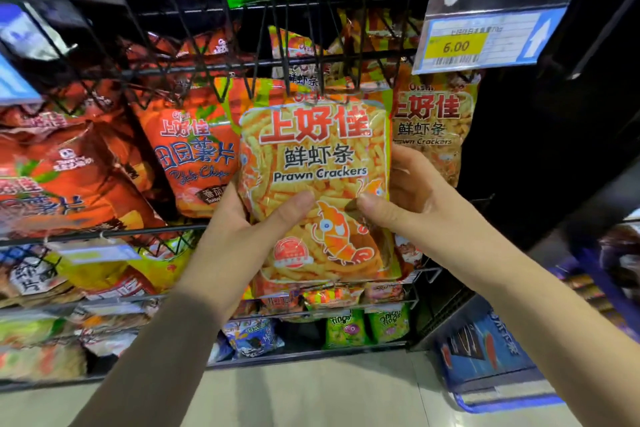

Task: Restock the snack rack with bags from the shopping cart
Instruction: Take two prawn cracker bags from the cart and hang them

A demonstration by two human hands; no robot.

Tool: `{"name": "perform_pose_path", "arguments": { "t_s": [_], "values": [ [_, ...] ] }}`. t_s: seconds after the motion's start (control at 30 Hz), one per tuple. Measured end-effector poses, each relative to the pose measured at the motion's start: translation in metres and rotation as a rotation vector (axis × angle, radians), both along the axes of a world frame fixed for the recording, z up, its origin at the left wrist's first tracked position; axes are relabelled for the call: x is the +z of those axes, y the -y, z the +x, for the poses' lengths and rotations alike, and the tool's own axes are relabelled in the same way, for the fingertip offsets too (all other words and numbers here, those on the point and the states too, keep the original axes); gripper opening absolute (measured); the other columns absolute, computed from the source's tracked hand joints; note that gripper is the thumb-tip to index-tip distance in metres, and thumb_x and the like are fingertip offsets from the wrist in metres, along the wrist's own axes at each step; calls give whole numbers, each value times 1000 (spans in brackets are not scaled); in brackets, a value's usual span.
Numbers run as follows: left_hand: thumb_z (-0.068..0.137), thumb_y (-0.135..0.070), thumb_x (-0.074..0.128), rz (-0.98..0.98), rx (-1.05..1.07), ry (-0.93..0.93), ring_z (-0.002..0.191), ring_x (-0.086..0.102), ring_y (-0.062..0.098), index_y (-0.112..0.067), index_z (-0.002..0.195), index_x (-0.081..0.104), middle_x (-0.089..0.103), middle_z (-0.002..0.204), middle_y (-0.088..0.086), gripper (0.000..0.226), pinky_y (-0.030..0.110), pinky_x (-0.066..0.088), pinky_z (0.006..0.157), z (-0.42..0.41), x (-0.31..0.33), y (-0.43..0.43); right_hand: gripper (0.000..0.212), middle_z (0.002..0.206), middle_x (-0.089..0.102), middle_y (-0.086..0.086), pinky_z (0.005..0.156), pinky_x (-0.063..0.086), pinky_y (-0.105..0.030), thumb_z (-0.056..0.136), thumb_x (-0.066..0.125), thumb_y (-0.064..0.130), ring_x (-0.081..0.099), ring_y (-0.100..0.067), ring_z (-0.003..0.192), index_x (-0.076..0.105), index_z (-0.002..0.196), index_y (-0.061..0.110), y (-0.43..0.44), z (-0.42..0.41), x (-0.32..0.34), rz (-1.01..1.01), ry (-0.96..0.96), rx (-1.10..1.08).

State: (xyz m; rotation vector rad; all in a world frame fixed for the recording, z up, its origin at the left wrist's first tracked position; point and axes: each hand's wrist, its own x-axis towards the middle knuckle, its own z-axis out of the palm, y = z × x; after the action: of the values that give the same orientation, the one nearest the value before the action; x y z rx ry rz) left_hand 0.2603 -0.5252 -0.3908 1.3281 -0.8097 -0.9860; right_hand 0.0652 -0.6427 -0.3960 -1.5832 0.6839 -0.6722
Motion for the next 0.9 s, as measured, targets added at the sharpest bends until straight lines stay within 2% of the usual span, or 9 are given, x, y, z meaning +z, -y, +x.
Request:
{"name": "perform_pose_path", "arguments": {
  "t_s": [0.07, 0.13, 0.27, 0.37, 0.47, 0.63, 0.73, 0.83, 0.9],
  "values": [
    [72, -48, 86, 8, -14, 12, 119, 70, 17, -35, 141, 54, 72, 129, -10, 77, 50, 50, 106, 1, 1, 2, 79, 127, 68, 18, 88, 57, -19, 75, 80, 44, 67, 0, 115, 43, 145, 37, -3, 5, -2, 15, -7, -5],
    [70, -58, 89, 10, -26, 22, 124, 67, 20, -38, 143, 52, 69, 134, -10, 84, 52, 47, 110, 4, 1, 4, 75, 125, 69, 19, 86, 58, -19, 77, 80, 42, 67, 2, 112, 45, 142, 37, -4, 11, -1, 23, 1, -44],
    [69, -65, 86, -4, -59, 34, 127, 64, 16, -39, 144, 48, 67, 137, -13, 88, 51, 45, 112, 12, 1, 6, 61, 117, 74, 16, 89, 61, -35, 80, 80, 42, 72, -6, 106, 51, 132, 31, -1, 18, 2, 61, 38, -148],
    [75, -61, 82, 1, -60, 99, 125, 64, 5, -44, 142, 45, 68, 132, -22, 78, 45, 46, 111, 17, 1, 4, 61, 113, 74, 18, 88, 62, -41, 77, 81, 47, 74, -8, 102, 54, 129, 31, 2, 22, 5, 83, 41, -209],
    [79, -62, 75, 28, -48, 188, 116, 66, -2, -49, 133, 49, 69, 124, -29, 62, 41, 51, 106, 18, 3, 9, 66, 118, 74, 15, 93, 60, -43, 76, 82, 52, 73, -9, 107, 55, 132, 30, 6, 27, 4, 80, 23, -223],
    [80, -72, 72, 39, -11, 256, 116, 67, 1, -52, 125, 54, 70, 120, -29, 53, 42, 52, 106, 25, 0, 31, 61, 118, 74, 12, 97, 57, -46, 82, 77, 60, 72, -10, 107, 58, 133, 31, 16, 36, 4, 10, -40, -238],
    [89, -61, 70, 37, 25, 295, 108, 63, -15, -50, 126, 51, 68, 109, -39, 43, 29, 49, 104, 29, 1, 47, 68, 122, 71, 16, 98, 56, -46, 78, 75, 70, 69, -9, 112, 55, 134, 37, 26, 45, 5, -41, -69, -285],
    [96, -51, 66, 41, 52, 378, 97, 56, -27, -42, 132, 46, 66, 109, -34, 41, 13, 45, 98, 33, 3, 62, 75, 124, 68, 15, 99, 55, -45, 79, 75, 67, 66, -12, 115, 47, 141, 34, 36, 54, 6, -39, -90, -357],
    [101, -41, 63, 53, 72, 426, 84, 53, -30, -39, 132, 42, 56, 104, -37, 38, 8, 43, 86, 32, 5, 71, 86, 142, 57, 10, 106, 49, -42, 82, 71, 67, 57, -17, 128, 35, 152, 34, 41, 60, 8, -29, -126, -385]
  ]
}}
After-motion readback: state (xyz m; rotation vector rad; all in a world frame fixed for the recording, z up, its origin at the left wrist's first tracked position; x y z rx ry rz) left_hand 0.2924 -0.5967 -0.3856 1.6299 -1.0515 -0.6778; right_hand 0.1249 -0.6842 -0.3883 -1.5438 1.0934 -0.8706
